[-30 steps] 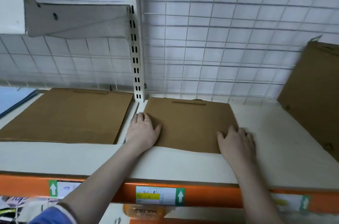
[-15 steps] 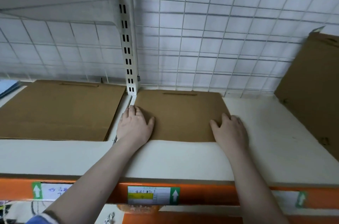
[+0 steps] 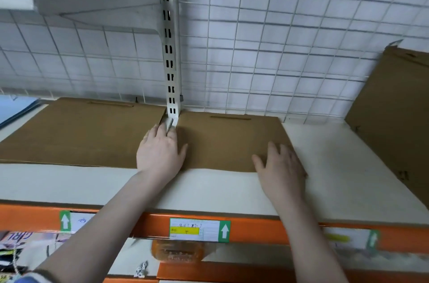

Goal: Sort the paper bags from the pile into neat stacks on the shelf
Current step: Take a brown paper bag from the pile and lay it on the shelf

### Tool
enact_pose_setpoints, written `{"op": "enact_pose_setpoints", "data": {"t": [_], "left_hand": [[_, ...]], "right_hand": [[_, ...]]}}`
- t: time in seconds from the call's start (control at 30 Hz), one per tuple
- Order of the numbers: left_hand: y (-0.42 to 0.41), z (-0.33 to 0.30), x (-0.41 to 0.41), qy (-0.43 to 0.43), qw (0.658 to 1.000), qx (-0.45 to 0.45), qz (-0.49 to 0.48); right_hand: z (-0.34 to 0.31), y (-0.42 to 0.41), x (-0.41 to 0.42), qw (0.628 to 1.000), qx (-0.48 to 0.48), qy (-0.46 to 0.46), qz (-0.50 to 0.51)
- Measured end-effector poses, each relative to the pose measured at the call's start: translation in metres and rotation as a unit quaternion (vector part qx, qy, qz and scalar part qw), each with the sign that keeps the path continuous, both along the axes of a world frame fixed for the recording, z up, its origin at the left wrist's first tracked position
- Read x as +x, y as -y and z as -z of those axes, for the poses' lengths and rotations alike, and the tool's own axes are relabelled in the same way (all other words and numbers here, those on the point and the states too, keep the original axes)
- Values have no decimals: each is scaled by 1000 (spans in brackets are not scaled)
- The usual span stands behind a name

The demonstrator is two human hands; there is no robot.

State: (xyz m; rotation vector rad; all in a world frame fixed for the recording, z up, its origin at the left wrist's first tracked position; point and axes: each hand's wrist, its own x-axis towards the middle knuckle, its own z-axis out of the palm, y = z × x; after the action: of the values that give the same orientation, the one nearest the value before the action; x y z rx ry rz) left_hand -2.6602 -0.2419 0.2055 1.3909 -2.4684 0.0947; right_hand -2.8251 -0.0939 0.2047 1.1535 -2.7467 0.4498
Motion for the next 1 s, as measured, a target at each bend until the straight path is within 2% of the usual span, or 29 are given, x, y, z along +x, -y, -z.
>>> {"op": "enact_pose_setpoints", "data": {"t": [0.27, 0.5, 0.63, 0.87, 1.0], "left_hand": [[-6, -14, 88, -52, 997, -8, -53], [-2, -23, 235, -89, 984, -5, -155], [-10, -26, 337, -111, 969, -11, -218], [-28, -24, 498, -118, 948, -37, -295], [-34, -27, 561, -125, 932, -66, -334]], "right_hand": [[-7, 19, 86, 993, -87, -8, -80], [-11, 74, 208, 978, -133, 10, -162], [-9, 96, 303, 970, -94, 8, -222], [-8, 121, 468, 935, -110, 22, -337], [-17, 130, 531, 916, -115, 14, -384]]}}
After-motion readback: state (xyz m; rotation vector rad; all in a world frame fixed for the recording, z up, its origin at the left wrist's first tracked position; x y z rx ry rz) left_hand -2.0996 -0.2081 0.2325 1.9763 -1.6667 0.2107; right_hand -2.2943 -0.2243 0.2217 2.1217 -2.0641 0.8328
